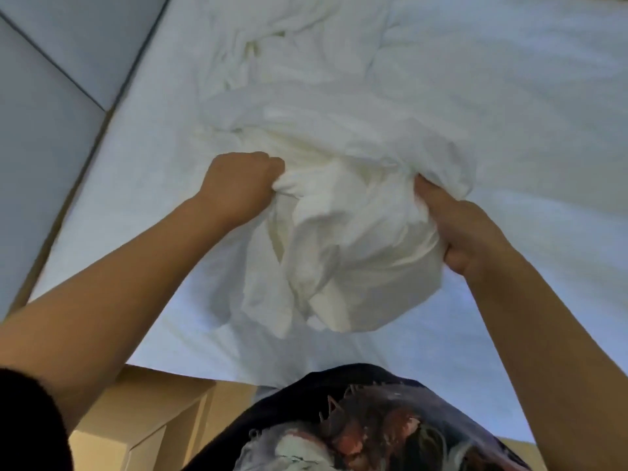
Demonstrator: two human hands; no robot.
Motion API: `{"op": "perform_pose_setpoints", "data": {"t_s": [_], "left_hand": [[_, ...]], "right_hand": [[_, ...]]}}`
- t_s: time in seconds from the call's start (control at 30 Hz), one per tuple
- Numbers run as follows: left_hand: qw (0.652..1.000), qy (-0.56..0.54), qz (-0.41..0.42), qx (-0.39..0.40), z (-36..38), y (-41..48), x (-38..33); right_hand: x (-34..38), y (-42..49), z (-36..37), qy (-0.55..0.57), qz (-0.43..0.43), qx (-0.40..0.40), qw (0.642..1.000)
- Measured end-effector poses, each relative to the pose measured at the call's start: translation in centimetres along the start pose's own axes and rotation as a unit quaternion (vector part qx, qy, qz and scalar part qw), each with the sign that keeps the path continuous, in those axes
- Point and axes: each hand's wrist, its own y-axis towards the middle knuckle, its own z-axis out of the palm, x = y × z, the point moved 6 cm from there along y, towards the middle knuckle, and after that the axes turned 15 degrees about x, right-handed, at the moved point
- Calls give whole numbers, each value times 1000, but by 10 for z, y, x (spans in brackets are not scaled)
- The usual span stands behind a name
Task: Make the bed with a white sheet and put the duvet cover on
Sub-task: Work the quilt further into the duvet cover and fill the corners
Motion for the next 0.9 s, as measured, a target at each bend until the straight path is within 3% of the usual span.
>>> {"op": "perform_pose_setpoints", "data": {"t_s": [0.13, 0.23, 0.4, 0.47, 0.6, 0.67, 0.77, 0.9], "left_hand": [[998, -50, -39, -23, 11, -26, 44], [998, -61, -3, 5, 39, -28, 39], [982, 25, 76, 173, 100, -21, 6], [966, 1, 95, 239, 111, -16, 0], [909, -169, 60, 375, 106, 5, 3], [905, -292, 28, 307, 84, 31, 7], [930, -334, -36, 149, 54, 75, 12], [915, -368, -105, 125, 51, 126, 7]], "right_hand": [[-32, -30, -77, 52, -9, -132, 990], [-76, -33, -91, 60, 13, -196, 979], [-129, -8, -53, 40, 87, -100, 990], [-129, 4, -47, 7, 80, -90, 993], [-98, 14, -62, -104, 25, -256, 961], [-64, 20, -61, -181, -48, -297, 936], [-11, 53, -44, -295, -133, -251, 912], [26, 117, -19, -430, -69, -166, 885]]}}
